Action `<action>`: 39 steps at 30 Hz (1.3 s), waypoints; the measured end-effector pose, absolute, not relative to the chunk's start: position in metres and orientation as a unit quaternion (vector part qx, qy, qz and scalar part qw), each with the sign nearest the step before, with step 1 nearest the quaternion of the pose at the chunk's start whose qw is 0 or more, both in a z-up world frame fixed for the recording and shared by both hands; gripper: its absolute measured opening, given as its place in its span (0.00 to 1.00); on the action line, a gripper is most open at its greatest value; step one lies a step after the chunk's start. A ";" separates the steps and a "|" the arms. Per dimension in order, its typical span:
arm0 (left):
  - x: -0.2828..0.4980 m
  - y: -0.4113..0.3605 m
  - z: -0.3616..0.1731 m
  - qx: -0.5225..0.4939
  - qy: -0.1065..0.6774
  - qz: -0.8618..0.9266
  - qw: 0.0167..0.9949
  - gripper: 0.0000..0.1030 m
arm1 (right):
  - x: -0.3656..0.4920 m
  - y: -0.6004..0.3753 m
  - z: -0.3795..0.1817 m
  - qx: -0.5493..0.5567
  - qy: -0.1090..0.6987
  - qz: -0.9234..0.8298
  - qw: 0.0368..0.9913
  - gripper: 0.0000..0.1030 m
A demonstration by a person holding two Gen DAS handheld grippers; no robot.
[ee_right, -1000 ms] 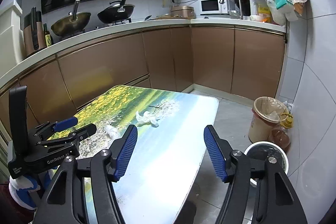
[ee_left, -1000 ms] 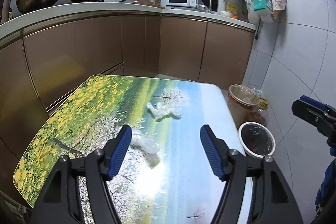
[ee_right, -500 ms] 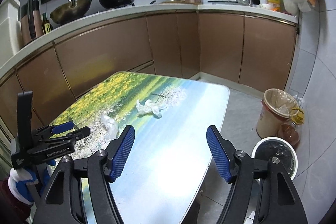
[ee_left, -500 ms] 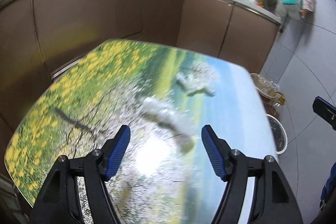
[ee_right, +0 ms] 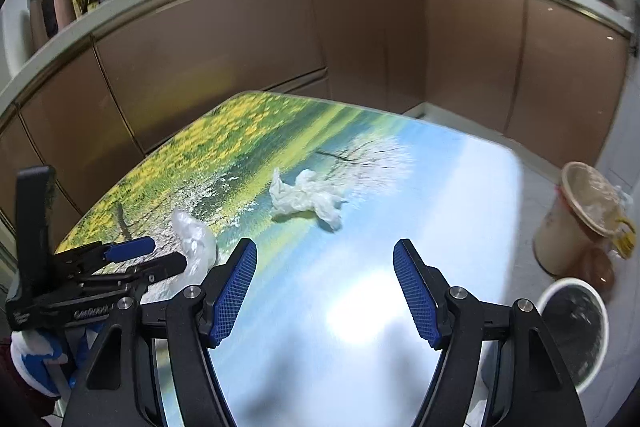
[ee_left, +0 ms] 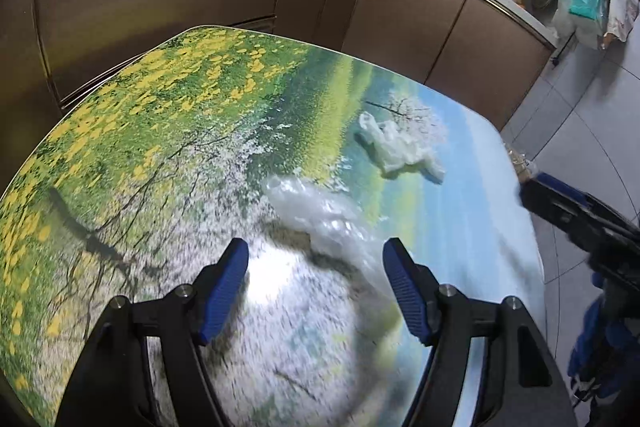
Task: Collect trash
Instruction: 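Move both open grippers back over the table toward the last plastic and tissue, then grasp the clear plastic bag with the left gripper while the right gripper grasps the white tissue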
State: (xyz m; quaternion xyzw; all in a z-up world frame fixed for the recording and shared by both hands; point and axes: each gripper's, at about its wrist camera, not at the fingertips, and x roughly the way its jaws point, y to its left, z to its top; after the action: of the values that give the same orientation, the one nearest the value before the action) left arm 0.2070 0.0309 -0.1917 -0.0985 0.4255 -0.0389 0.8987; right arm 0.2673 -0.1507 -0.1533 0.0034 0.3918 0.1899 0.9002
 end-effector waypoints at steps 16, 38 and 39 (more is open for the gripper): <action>0.231 0.037 -0.201 -0.091 0.430 -0.062 0.896 0.15 | 0.359 -0.087 -0.210 -0.034 0.439 0.215 0.871 0.54; 0.191 0.012 -0.147 -0.042 0.386 -0.065 0.919 0.00 | 0.258 -0.161 -0.142 0.017 0.367 0.207 0.907 0.12; 0.190 0.012 -0.145 -0.040 0.384 -0.064 0.920 0.00 | 0.253 -0.166 -0.140 0.017 0.363 0.204 0.909 0.12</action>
State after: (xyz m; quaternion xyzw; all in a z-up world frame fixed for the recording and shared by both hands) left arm 0.1897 0.0115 -0.1451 -0.0398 0.3836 -0.0639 0.9204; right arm 0.2535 -0.1660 -0.1397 0.0168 0.3634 0.2040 0.9089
